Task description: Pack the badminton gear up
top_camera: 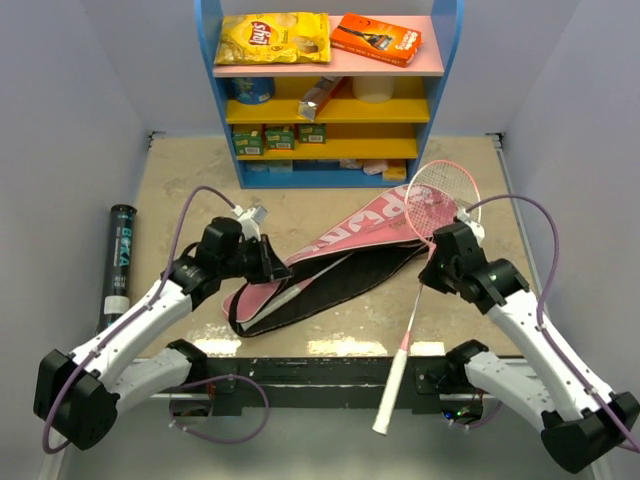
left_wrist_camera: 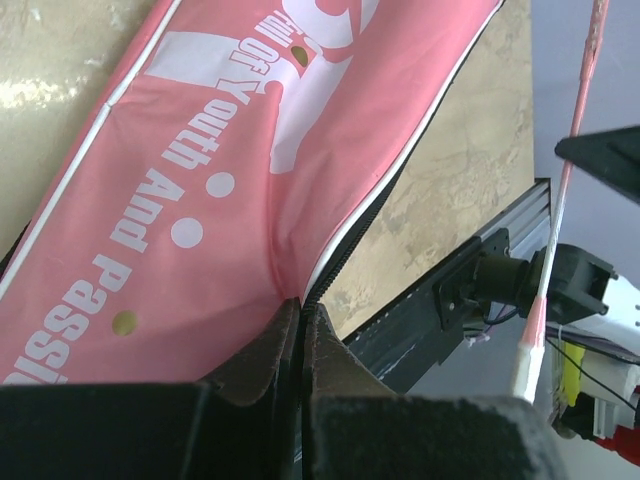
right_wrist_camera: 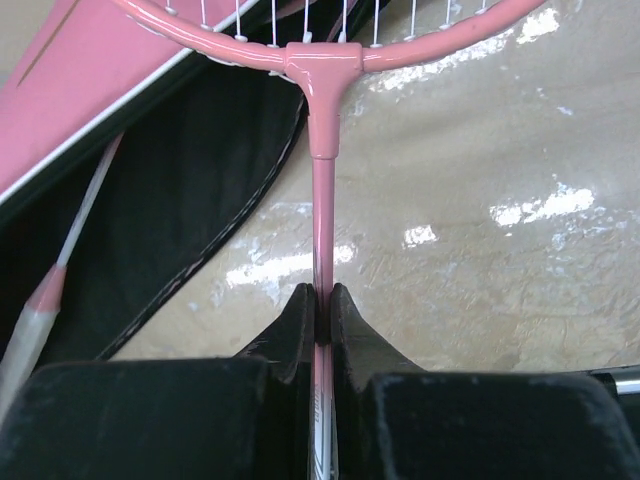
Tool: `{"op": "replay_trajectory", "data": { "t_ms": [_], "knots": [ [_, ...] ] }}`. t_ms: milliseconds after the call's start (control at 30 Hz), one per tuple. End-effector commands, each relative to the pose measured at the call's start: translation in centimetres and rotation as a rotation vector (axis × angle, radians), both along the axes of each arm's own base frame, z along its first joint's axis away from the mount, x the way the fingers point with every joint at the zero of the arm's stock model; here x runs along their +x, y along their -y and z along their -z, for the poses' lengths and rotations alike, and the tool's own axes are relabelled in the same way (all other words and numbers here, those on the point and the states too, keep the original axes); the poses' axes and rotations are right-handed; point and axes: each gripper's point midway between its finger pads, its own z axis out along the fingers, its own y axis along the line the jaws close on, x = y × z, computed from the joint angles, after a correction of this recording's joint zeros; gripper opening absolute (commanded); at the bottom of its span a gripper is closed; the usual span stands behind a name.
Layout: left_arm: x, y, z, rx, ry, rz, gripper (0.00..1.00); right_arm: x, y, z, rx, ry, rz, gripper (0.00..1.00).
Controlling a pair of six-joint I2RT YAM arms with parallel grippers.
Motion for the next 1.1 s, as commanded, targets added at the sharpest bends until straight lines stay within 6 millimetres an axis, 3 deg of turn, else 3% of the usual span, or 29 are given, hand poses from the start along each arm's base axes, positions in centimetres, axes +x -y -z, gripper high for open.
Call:
{"op": "replay_trajectory", "data": {
  "t_ms": [0, 267, 567, 767, 867, 1067],
  "knots": [
    [2.7, 1.9, -4.0, -0.110, 0.099, -0.003, 0.00, -1.5, -1.4, -2.4, 0.079, 0.044, -0.052, 0.00],
    [4.7, 3.2, -3.9, -0.127, 0.096, -0.011, 0.00, -4.5, -4.2, -1.0, 0.133, -0.011, -0.233, 0.00],
    [8.0, 5.0, -2.9, -0.081, 0.088, 0.017, 0.00, -5.6, -7.2, 0.0, 0.122, -0.023, -0.444, 0.00],
    [10.7, 5.5, -0.5, 0.002, 0.064, 0.002, 0.00, -5.9, -8.6, 0.6, 0.088, -0.007, -0.564, 0.00],
    [12.4, 5.9, 1.7, 0.052, 0.025, -0.004, 0.00, -6.1, -9.0, 1.1, 0.064, -0.015, -0.618, 0.00],
    [16.0, 6.5, 2.4, 0.074, 0.033, -0.028, 0.00, -7.0, -9.2, 1.8, 0.059, -0.035, -0.677, 0.00]
  ]
}}
